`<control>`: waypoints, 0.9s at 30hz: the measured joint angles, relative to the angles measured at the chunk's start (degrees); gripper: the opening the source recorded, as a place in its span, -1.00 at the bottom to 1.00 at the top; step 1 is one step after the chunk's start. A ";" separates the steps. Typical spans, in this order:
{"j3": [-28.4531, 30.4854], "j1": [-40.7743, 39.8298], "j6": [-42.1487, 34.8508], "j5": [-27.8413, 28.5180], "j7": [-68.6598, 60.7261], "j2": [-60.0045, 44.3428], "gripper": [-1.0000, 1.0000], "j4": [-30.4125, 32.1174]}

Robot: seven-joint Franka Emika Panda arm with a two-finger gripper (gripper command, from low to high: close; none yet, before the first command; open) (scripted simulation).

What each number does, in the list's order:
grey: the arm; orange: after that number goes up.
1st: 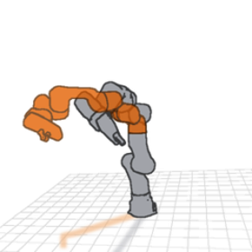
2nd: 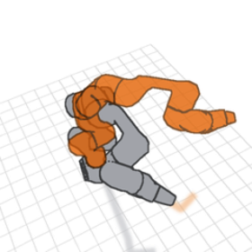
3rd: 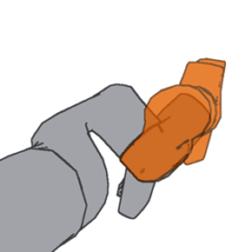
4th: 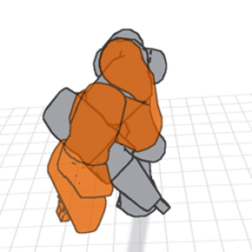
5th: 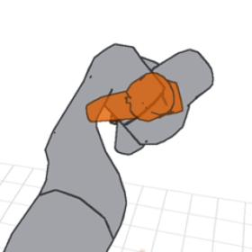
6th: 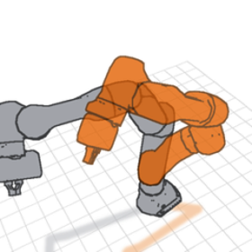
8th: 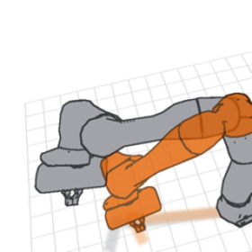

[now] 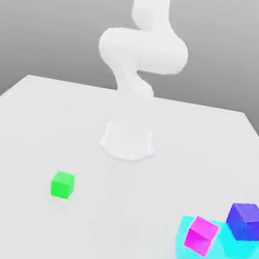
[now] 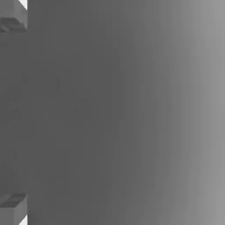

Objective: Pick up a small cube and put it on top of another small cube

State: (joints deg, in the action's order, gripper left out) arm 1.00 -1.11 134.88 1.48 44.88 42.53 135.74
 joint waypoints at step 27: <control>1.16 -25.01 47.10 -2.43 -22.02 -54.54 0.00 34.12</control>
State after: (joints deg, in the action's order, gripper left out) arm 2.16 -26.12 181.98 -0.95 22.86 -12.01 169.87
